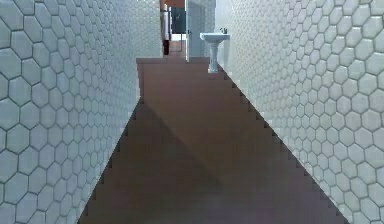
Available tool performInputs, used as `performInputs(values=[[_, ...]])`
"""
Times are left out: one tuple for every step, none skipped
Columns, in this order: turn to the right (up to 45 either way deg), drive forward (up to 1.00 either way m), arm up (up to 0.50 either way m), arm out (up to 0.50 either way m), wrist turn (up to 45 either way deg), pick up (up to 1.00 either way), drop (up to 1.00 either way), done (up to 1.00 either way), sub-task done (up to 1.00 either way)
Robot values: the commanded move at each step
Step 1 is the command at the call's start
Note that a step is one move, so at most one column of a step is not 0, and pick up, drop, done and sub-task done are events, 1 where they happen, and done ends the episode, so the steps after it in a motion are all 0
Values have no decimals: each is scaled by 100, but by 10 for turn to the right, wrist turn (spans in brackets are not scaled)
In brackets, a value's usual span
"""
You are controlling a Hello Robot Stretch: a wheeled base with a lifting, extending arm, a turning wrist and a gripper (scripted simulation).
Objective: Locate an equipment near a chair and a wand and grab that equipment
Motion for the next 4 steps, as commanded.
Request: performInputs(values=[[0,25,0,0,0,0,0,0,0],[-30,0,0,0,0,0,0,0,0],[0,45,0,0,0,0,0,0,0],[-30,0,0,0,0,0,0,0,0]])
